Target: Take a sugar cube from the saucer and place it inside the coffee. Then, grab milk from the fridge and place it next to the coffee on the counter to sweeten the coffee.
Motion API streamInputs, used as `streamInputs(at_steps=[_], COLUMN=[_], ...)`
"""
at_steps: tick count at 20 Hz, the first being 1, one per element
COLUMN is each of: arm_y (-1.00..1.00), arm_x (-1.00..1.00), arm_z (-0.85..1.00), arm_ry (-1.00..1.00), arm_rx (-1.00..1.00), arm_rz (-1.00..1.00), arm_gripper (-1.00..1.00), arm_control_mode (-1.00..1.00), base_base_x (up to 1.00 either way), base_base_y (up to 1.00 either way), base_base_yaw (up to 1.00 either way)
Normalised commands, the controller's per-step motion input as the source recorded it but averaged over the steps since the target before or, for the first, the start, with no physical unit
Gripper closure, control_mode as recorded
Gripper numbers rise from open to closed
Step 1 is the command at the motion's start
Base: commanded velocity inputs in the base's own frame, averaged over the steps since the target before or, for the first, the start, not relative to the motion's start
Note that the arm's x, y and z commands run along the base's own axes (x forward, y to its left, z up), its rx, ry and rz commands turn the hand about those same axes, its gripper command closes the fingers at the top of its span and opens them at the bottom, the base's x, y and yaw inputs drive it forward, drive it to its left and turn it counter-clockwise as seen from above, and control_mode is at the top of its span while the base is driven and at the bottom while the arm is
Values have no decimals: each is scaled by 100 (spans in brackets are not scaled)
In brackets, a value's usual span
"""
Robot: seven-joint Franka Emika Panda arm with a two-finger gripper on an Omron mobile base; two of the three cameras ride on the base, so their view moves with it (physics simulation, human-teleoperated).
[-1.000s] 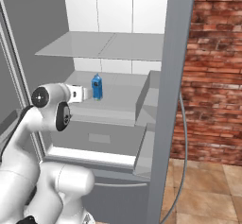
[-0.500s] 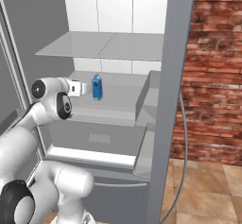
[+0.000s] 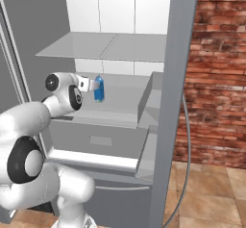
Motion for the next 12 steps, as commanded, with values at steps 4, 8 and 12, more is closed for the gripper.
streamInputs(at_steps=[4,8,12], arm_y=[0,0,0], arm_x=[40,33,25], arm_z=[-19,-22,-18], arm_ry=[0,0,0], arm_rx=[0,0,0], arm_rz=[0,0,0], arm_gripper=[-100,-100,-100], arm_control_mode=[-100,-100,-100], base_base_x=[0,0,0], base_base_y=[0,0,0], base_base_yaw=[0,0,0])
